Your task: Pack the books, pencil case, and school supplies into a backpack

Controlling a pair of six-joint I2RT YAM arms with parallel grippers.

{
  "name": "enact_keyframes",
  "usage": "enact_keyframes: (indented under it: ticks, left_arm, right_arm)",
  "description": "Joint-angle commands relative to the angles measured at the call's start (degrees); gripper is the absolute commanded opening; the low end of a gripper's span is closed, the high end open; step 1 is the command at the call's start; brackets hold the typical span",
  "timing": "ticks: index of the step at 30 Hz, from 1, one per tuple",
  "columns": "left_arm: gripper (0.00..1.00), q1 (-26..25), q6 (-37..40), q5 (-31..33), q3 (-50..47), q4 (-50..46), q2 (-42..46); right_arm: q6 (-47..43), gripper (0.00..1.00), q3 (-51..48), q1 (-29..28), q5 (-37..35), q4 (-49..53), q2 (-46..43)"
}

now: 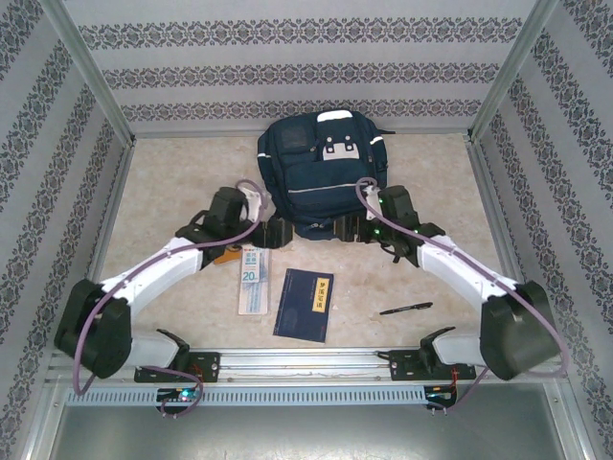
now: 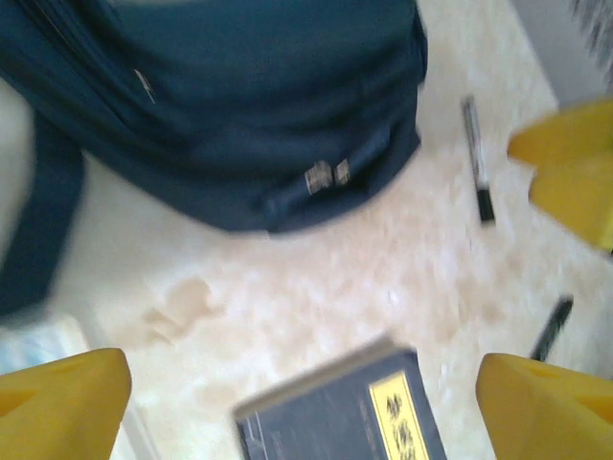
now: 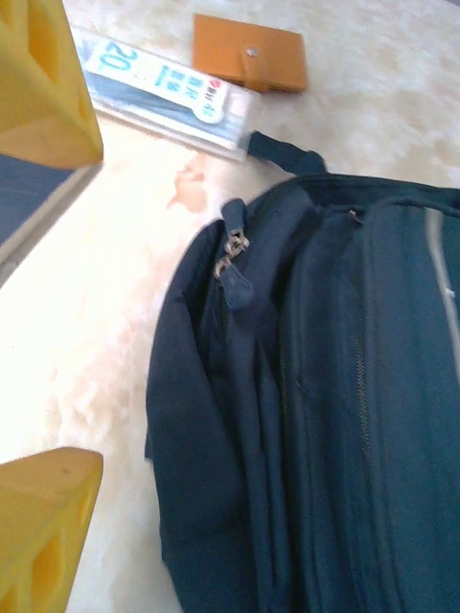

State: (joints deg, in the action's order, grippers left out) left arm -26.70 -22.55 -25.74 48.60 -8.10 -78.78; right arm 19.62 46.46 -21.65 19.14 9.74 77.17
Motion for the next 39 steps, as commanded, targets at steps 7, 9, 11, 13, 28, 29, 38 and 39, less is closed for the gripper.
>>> enact_keyframes:
  ticks: [7, 9, 11, 13, 28, 29, 38, 39]
  left_arm:
    - [0.88, -0.57, 3.18, -4.15, 12.32, -11.75, -12.12]
    - [0.87, -0.56, 2.09, -4.74, 13.9, -11.77, -13.71]
    - [0.84, -0.58, 0.46, -5.3, 15.4, -11.38, -15.37]
    - [0.83, -0.47, -0.11, -6.14, 16.25, -10.96, -16.58]
    - [0.62, 3.51, 1.45, -16.05, 19.36, -9.1, -23.61]
    - [0.62, 3.6, 1.62, -15.96, 19.32, -9.49, -23.63]
    - [0.62, 4.41, 1.76, -16.0, 16.23, -9.6, -21.26]
    - [0.62, 4.53, 2.11, -15.98, 16.05, -9.88, -21.15]
  right_arm:
    - [-3.19, 0.69, 11.9, -1.29, 4.99, 8.41, 11.65]
    - [-1.33, 0.68, 13.75, -1.58, 3.36, 9.38, 13.29]
    - [-0.31, 0.67, 15.42, -2.36, 1.14, 10.4, 14.44]
    - [-2.15, 0.67, 16.8, -2.78, 1.43, 10.61, 15.13]
    - [-35.18, 0.66, 30.59, -3.28, 1.01, 24.14, 26.0]
    - [-38.45, 0.67, 31.03, -3.38, 1.98, 24.81, 26.19]
    - [-56.16, 0.72, 31.19, -4.6, 4.57, 26.34, 31.02]
    - [-56.91, 0.69, 31.49, -4.76, 4.14, 26.71, 31.62]
